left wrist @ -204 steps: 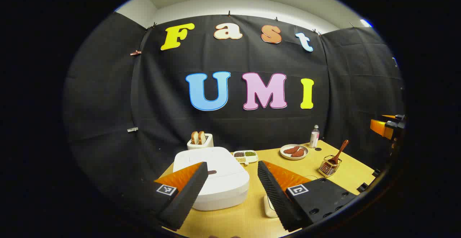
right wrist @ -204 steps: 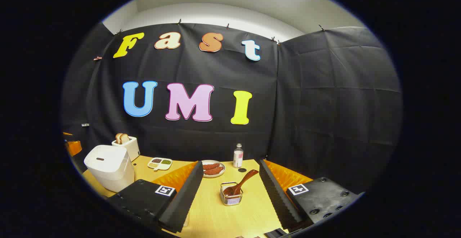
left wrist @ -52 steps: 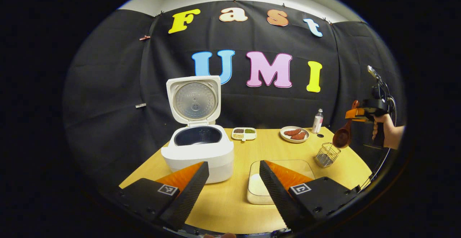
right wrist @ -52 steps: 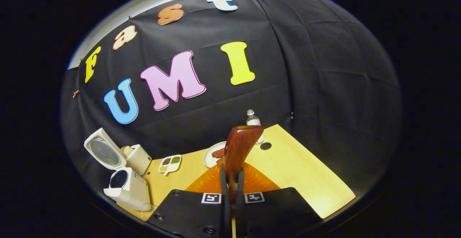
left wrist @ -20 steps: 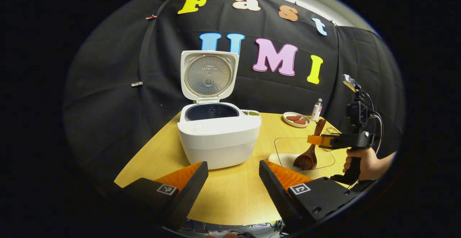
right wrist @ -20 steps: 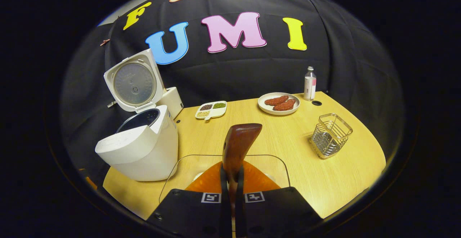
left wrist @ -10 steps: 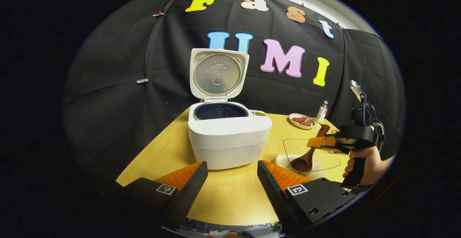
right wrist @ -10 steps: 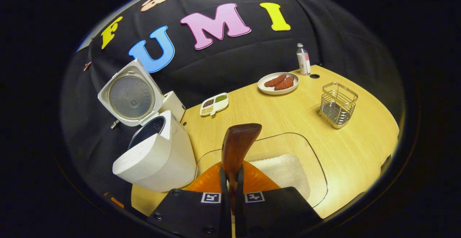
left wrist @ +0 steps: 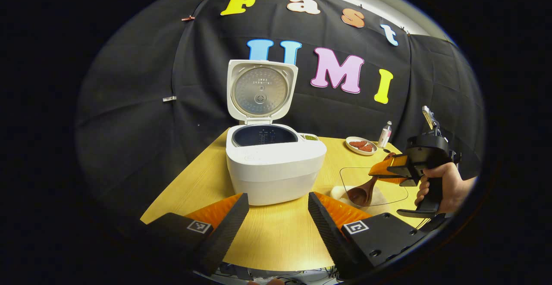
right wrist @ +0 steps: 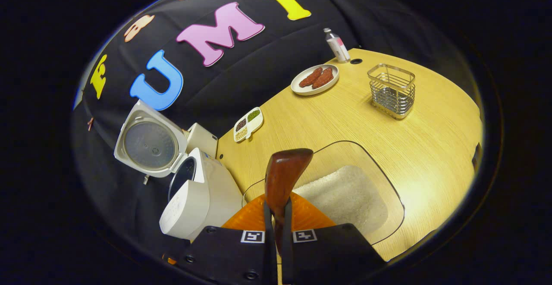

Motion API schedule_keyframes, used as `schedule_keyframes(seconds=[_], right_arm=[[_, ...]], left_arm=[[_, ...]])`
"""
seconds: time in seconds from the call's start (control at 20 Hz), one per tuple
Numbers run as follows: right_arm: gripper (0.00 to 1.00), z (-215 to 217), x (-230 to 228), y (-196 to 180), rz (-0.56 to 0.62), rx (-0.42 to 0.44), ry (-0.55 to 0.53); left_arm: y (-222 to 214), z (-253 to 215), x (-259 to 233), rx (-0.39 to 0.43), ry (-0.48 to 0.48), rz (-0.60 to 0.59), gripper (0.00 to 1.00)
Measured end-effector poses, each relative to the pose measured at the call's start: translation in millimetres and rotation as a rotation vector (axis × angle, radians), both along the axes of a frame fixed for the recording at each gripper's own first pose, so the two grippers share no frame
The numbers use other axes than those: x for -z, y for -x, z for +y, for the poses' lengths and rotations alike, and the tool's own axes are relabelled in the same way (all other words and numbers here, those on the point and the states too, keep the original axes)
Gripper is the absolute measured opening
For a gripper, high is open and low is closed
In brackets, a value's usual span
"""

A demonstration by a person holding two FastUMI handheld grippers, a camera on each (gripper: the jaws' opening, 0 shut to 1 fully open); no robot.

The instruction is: Close the left gripper, press the button to open the rice cooker; take a wooden spoon from the chopstick holder with the right hand, scoop a spoonful of rice and pour it into the rice cooker, then put the wooden spoon back into the chopstick holder.

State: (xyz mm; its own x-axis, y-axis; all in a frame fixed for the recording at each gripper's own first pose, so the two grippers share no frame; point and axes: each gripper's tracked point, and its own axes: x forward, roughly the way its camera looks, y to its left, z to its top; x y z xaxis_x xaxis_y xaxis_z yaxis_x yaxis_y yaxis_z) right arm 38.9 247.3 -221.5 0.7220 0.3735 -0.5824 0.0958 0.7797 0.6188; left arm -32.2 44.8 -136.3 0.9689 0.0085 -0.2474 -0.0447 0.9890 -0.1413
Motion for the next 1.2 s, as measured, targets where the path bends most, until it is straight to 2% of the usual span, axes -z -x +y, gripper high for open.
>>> schedule_keyframes(seconds=[0.15,0.25,0.5,0.85,1.2], right_arm=[[0.09,-20,-2,0,0.052,0.082,-0.091],[0.09,-34,0,0,0.084,0.122,-0.116],[0.08,-60,-29,-16,0.054,0.187,-0.178],[0.09,-54,-97,-39,-0.035,0.172,-0.258],[0.09,-7,-157,-61,-0.075,0.114,-0.309]], left_arm=[[1,-3,-1,0.006,-0.007,-0.005,0.96],[3,-5,-3,0.011,-0.009,-0.008,0.96],[8,-10,-6,0.019,-0.013,-0.013,0.96],[16,-13,-10,0.010,-0.030,-0.028,0.96],[22,1,-10,-0.045,0.016,-0.036,0.96]])
